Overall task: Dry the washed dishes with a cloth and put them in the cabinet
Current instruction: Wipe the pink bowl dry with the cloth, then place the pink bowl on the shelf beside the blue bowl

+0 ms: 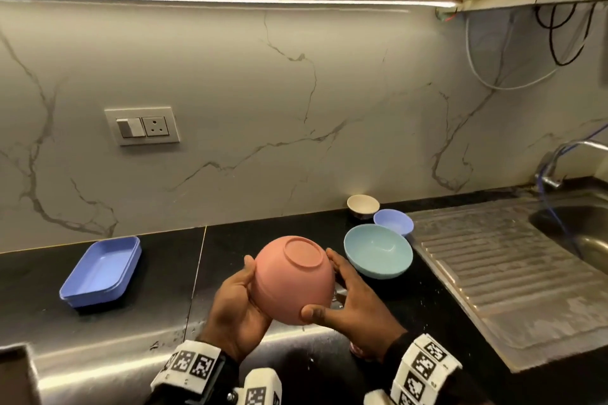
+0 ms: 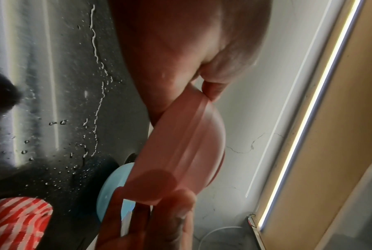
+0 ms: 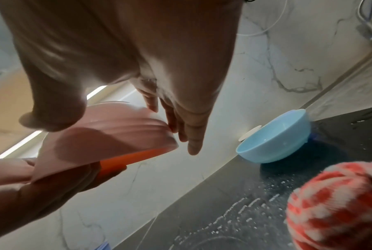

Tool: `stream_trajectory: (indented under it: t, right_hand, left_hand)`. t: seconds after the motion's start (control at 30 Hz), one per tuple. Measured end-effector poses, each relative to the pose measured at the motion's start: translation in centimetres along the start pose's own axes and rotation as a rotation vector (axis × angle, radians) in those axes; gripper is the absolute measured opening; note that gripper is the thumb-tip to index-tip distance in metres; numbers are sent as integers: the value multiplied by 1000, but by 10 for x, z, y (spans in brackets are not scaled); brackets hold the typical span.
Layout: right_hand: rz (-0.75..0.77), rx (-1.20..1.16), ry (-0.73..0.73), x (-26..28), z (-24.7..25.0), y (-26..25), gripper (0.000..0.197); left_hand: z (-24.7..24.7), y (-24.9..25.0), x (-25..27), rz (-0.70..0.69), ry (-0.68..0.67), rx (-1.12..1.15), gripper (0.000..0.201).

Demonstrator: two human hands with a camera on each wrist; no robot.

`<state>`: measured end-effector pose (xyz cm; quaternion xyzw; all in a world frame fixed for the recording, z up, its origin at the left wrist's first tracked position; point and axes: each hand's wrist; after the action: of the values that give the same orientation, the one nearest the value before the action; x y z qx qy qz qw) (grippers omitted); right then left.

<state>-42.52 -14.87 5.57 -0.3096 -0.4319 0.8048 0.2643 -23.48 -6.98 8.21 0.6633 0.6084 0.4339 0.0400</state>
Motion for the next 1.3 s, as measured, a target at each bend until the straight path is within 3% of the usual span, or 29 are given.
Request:
stream_trajectory:
  t: [0.17, 0.27, 0.33, 0.47, 0.53, 0.7, 0.9, 1.03, 1.17, 1.3]
  right_hand:
    - [111, -51, 132, -11, 17, -28, 102]
    - [154, -79, 224, -19, 32, -47, 98]
    - [187, -84, 263, -26, 44, -62, 99]
    - [296, -59, 361, -44, 72, -107, 101]
    - [386, -62, 410, -52, 85, -132, 90]
    - [558, 23, 427, -64, 112, -200, 83]
    - [734, 141, 421, -98, 149, -266, 93]
    - [790, 196, 490, -134, 168, -291, 93]
    - [753, 337, 552, -170, 181, -302, 98]
    - [694, 469, 572, -200, 186, -302, 92]
  left_hand:
    - [-14, 14, 6, -167, -83, -95, 41]
    - [-28, 26, 10, -256, -119, -221, 42]
    - [-38, 39, 16, -291, -127, -294, 55]
    - [-55, 78, 35, -446, -218, -638, 101]
    - [-69, 99, 50, -571, -222, -780, 102]
    - [-115, 144, 95, -902, -114, -914, 101]
    - [-170, 198, 135, -1218, 30, -955, 85]
    - [-200, 233, 146, -1313, 96, -1017, 66]
    - [-220, 263, 141, -1333, 213, -1207, 69]
    - [-217, 289, 120, -1378, 531, -1499, 66]
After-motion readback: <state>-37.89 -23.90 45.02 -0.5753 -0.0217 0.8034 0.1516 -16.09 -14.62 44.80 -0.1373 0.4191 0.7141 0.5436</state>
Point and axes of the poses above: each hand's wrist, its own x-axis away from the middle knuckle, its own z-axis out of the back of the hand, y = z × x, and after that the axes turned 13 degrees about z, right-handed
